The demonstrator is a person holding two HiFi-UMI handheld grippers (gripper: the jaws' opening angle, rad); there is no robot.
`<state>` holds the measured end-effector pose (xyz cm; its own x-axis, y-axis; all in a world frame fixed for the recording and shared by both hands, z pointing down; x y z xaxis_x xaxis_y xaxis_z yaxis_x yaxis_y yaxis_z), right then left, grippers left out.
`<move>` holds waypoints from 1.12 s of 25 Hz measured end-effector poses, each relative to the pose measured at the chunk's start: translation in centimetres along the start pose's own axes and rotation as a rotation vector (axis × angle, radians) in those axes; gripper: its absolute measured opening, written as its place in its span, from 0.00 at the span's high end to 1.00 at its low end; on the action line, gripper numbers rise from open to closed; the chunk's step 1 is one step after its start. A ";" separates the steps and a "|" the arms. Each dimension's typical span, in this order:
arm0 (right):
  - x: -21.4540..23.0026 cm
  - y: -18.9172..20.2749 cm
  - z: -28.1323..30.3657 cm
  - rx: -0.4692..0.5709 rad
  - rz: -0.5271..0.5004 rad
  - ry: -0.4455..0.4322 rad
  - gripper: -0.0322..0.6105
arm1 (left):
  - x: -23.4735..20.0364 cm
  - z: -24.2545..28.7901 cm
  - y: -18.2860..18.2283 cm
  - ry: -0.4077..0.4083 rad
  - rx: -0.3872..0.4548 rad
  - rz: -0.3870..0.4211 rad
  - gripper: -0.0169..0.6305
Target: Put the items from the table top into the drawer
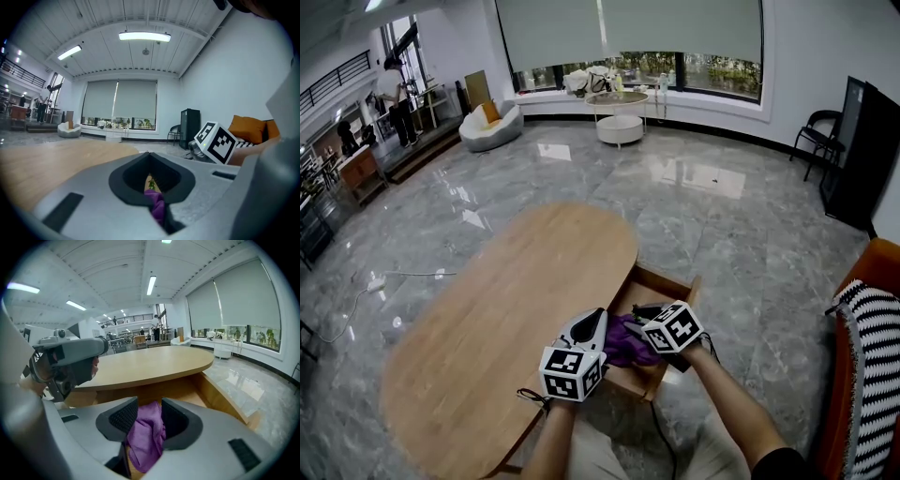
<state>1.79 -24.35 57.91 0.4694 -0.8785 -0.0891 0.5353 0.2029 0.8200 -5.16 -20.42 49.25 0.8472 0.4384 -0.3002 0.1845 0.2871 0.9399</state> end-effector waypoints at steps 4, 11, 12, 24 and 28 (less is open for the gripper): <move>0.2 -0.8 -1.1 0.022 -0.001 0.033 0.80 | 0.3 -0.6 -0.4 -0.008 0.007 0.003 0.97; -0.5 -2.1 -3.0 0.118 0.035 0.062 0.90 | 0.4 -1.7 -0.4 -0.021 0.015 0.009 0.97; -0.4 -2.3 -3.3 0.132 0.041 0.071 0.90 | 0.5 -1.7 -0.4 -0.022 0.017 0.009 0.97; -0.8 -4.2 -6.7 0.254 -0.033 0.131 0.92 | 2.0 -1.3 -0.5 -0.025 0.011 0.024 0.97; -0.7 -4.5 -7.2 0.277 -0.066 0.162 0.92 | 2.3 -1.1 -0.1 -0.020 0.009 0.010 0.97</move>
<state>4.12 -21.49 50.23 0.5572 -0.8012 -0.2181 0.3675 0.0025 0.9300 -3.79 -18.50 48.28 0.8589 0.4237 -0.2876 0.1802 0.2755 0.9443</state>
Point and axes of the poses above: the fingertips, and each gripper's own axes: z forward along the fingers, x to its right, y out of its underside, the point moved 2 cm from there along -z, backward along the fingers, and after that the axes turned 15 degrees about -z, right-handed, at the moved point
